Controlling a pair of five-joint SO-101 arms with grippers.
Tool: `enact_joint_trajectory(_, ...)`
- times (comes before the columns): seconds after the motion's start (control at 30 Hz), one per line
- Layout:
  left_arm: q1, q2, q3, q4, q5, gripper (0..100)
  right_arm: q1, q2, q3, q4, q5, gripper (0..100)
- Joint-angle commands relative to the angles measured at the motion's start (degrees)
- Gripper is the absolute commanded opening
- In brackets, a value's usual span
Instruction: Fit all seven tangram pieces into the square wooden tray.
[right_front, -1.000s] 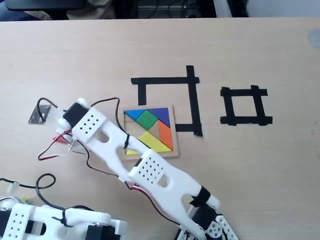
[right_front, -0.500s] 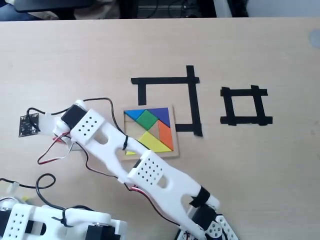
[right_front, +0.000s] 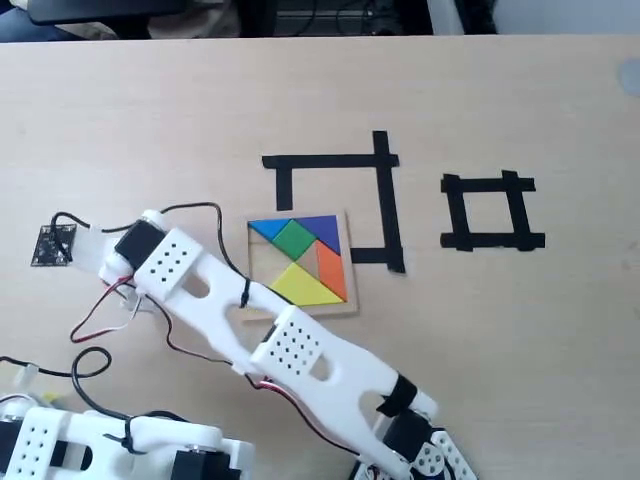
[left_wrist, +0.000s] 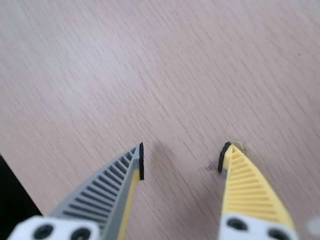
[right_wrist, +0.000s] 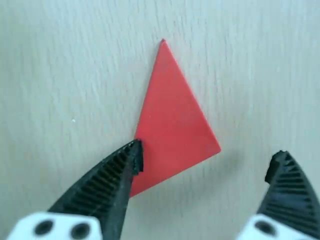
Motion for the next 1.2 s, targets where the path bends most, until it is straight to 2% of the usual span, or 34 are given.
enact_joint_trajectory(0.0, 0.66, 0.09, 0.13, -0.70, -0.09, 26, -1.23, -2.24, -9.01, 5.45, -3.43, 39.4)
enact_joint_trajectory(0.2, 0.66, 0.09, 0.13, -0.70, -0.09, 26, -2.02, -1.89, -14.46, 7.38, -8.18, 39.3)
enact_joint_trajectory(0.67, 0.66, 0.09, 0.13, -0.70, -0.09, 26, -2.64, 5.32, -9.63, 2.20, -8.44, 39.1)
enact_joint_trajectory(0.87, 0.66, 0.09, 0.13, -0.70, 0.00, 26, -2.73, 5.32, -9.27, 2.11, -8.00, 29.9)
enact_joint_trajectory(1.17, 0.66, 0.09, 0.13, -0.70, 0.18, 26, -2.81, 5.32, -9.19, 2.73, -5.45, 29.7)
